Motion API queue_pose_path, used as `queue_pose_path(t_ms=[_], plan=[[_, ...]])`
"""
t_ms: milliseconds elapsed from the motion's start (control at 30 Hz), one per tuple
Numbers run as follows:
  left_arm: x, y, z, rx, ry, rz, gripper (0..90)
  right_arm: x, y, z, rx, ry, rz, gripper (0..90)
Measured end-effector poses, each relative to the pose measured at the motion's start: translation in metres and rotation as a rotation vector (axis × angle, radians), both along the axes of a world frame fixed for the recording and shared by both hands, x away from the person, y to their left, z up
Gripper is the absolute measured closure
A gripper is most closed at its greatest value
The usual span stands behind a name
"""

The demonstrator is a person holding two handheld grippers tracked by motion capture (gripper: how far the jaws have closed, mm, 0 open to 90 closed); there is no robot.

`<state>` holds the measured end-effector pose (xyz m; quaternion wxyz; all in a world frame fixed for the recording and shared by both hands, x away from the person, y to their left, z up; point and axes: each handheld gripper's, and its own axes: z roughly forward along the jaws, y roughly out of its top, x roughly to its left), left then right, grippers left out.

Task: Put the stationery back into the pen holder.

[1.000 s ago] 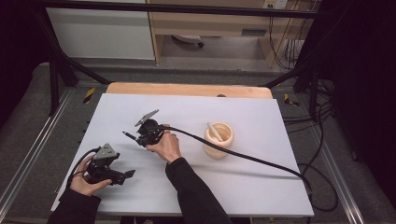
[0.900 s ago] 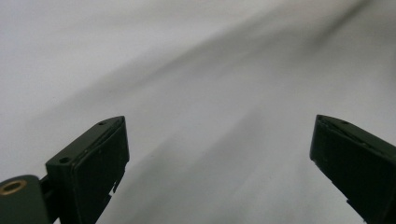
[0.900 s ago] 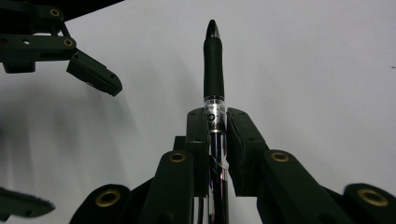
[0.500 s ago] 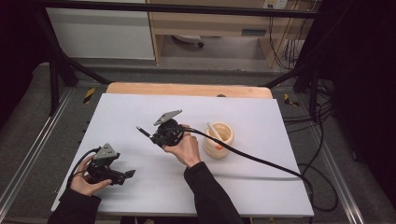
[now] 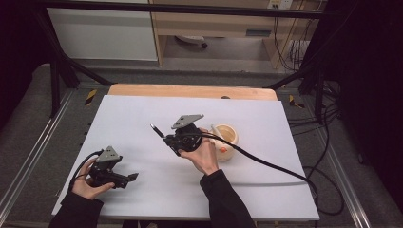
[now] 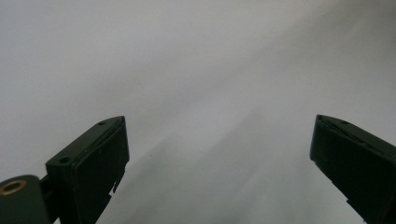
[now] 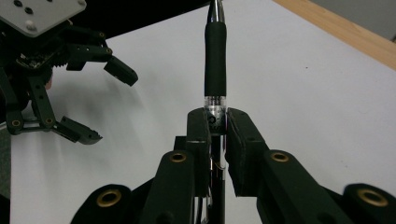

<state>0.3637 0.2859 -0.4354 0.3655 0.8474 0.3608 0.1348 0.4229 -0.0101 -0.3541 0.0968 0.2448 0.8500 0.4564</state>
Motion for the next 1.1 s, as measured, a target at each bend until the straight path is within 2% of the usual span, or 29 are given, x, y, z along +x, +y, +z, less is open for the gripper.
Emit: queue_pose_path(t_ms=[300,667,900,1100], plan=[[0.000,0.000,0.000,-0.001,0.003,0.000,4.8,-0.006,-0.022,0.014,0.085,-0.029,-0.023,80.2],[0.000,-0.001,0.000,-0.004,0.003,-0.001,4.8,-0.017,-0.053,0.043,0.140,-0.098,-0.073,80.1],[0.001,-0.002,0.000,-0.003,0.004,0.001,4.8,-0.020,-0.089,0.060,0.211,-0.143,-0.147,80.1],[0.002,-0.002,0.000,-0.004,0.004,0.002,4.8,-0.018,-0.127,0.060,0.251,-0.156,-0.223,80.1]])
